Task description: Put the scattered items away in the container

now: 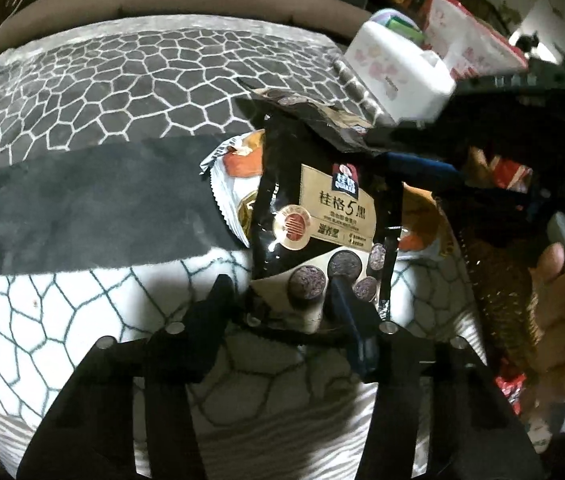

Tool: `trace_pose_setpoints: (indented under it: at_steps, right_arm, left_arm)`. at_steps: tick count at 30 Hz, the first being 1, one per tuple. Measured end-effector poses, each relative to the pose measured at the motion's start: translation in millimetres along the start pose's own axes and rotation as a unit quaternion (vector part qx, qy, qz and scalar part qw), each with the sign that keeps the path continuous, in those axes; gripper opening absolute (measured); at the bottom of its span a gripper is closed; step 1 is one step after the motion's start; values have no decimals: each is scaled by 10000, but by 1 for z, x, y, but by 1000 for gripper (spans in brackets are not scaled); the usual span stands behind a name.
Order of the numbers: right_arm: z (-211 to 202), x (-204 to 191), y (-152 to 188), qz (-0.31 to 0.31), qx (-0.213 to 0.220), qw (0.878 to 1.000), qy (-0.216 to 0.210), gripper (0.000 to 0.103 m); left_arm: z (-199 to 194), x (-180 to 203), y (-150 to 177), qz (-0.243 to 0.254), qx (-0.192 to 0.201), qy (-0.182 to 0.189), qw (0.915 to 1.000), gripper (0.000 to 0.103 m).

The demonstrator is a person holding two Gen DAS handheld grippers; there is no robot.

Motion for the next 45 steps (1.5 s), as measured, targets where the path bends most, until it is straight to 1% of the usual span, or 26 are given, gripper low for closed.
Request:
trace_pose_setpoints:
  at_steps: [1,2,3,5,9,11,17,19,23,25,29,32,33,34,35,36,40,42,43,45]
  right_arm:
    - [-3,1,0,-27,59,10000,-7,10]
    - [-4,1,0,-66,95,9999,-13,9]
    - [-6,0,0,-111,106,9999,-11,8]
    - [-9,-1,1,-206,125,9997,-5,7]
    - [-17,-11,7,-590,157,9981,40,5]
    - [-21,-19,13,-775,152,9968,82,5]
    - [-35,-29,42,-1125,54,9935,161,5]
    - [-41,-30,58,-1252,-18,9919,196,5]
    - [-49,-20,81,-1222,-135,9921,228,5]
    - [-52,-14,84,-1076,-139,9939,205,7]
    - [-51,-12,73,-502,-59,9986,-129,9]
    - [-38,-13,58,64,-22,9995,-313,11]
    - [-32,-12,52,365,7,9983,-450,15]
    - [-30,-11,49,486,34,9977,-466,17]
    - [-25,-10,44,630,77,9969,-471,22]
    - [-21,-10,39,763,128,9959,-473,25]
    - [-8,-3,25,1152,271,9920,-439,27]
    - [-5,4,24,1350,287,9897,-386,32]
    - [-2,5,24,1388,297,9890,-420,32]
    - [3,9,24,1377,264,9896,-326,32]
  left_arm:
    - [-2,-2,0,-115,22,70,9999,36]
    - [-4,-5,1,-266,32,200,9994,32]
    - [-6,-9,2,-385,19,281,9989,30]
    - [-8,-13,2,-451,-10,361,9983,26]
    - [-19,-13,7,-314,41,296,9991,22]
    - [-26,-12,10,-239,57,272,9993,18]
    - [-47,-13,26,-127,23,130,9998,15]
    - [-56,-17,34,-94,4,87,9999,15]
    - [-77,-31,57,-55,-49,-89,9999,15]
    - [-86,-38,67,-80,-53,-127,9999,15]
    - [-92,-51,79,-172,-133,-185,9996,15]
    - [-89,-58,85,-250,-217,-230,9992,17]
    - [-87,-61,86,-279,-278,-304,9988,17]
    - [-85,-63,87,-296,-307,-299,9986,18]
    - [-85,-64,87,-308,-306,-275,9987,19]
    - [-84,-64,88,-299,-312,-266,9987,19]
    - [-84,-64,85,-178,-299,-210,9992,19]
    - [-84,-65,85,-173,-324,-148,9992,19]
    - [-83,-65,84,-176,-335,-121,9992,19]
    - [-82,-65,83,-151,-353,-97,9992,19]
Point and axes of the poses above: each gripper's, at about its wrist camera, not at the fingertips, and z roughly the way its jaws point, x to its right, y to its underside, the point moved 4 cm from there along z, roughly the way its jaws point, and after that the axes turned 2 degrees about -y, right-handed, at the moved point
